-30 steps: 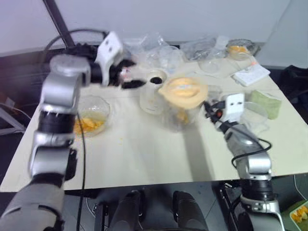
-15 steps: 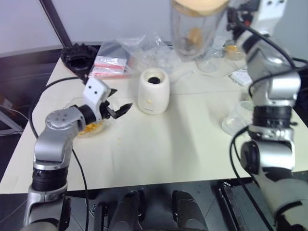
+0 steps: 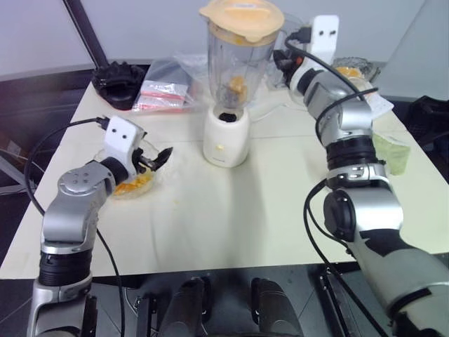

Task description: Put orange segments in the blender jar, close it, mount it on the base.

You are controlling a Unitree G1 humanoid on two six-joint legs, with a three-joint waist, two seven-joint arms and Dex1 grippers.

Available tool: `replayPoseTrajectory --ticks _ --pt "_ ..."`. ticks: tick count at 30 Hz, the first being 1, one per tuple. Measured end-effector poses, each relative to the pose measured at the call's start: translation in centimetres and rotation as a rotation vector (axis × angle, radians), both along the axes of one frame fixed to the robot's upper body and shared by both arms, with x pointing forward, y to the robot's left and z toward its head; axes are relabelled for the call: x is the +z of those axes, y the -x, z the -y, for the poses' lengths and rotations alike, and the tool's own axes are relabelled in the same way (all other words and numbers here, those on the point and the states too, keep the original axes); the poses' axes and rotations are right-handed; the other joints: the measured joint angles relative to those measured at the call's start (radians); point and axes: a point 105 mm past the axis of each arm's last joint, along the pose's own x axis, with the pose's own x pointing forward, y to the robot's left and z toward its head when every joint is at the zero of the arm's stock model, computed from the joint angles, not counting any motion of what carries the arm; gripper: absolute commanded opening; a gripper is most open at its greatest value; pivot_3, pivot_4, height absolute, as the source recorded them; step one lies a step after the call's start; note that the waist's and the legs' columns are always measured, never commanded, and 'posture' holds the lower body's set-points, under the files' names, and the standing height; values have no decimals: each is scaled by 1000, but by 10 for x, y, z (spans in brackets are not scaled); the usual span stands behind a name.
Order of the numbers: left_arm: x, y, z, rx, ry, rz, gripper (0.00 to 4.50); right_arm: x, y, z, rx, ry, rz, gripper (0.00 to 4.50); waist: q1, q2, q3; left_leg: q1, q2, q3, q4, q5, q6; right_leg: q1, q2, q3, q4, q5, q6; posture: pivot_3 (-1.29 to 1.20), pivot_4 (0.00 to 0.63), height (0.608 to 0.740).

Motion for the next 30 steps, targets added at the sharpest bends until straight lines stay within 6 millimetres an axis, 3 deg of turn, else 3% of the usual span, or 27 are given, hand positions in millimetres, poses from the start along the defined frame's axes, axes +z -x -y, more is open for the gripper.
replayPoseTrajectory --ticks 9,13,16,29,30 --pt "-12 3 4 -4 25 -32 4112 0 8 -9 27 34 -24 912 1 0 0 0 1 0 0 0 -1 0 0 0 0 0 -1 0 150 740" --pt "-10 2 13 -32 67 -28 4112 -5 15 -12 35 50 -40 912 3 0 0 0 1 0 0 0 -1 0 0 0 0 0 -1 0 150 740" --pt "-4 1 22 -66 107 -12 4112 -24 18 -14 27 52 -85 912 2 0 0 0 0 0 0 0 -1 0 0 0 0 0 -1 0 150 740" --pt "-2 0 31 -79 122 -4 4112 -26 17 -15 7 122 -77 912 5 -1 -1 2 0 -1 1 0 -1 3 1 -1 0 -1 -3 0 150 740" --pt "-2 0 31 -80 123 -4 4147 -26 16 -15 7 122 -76 1412 5 -1 -1 2 0 -1 1 0 -1 3 1 -1 0 -1 -4 0 150 740"
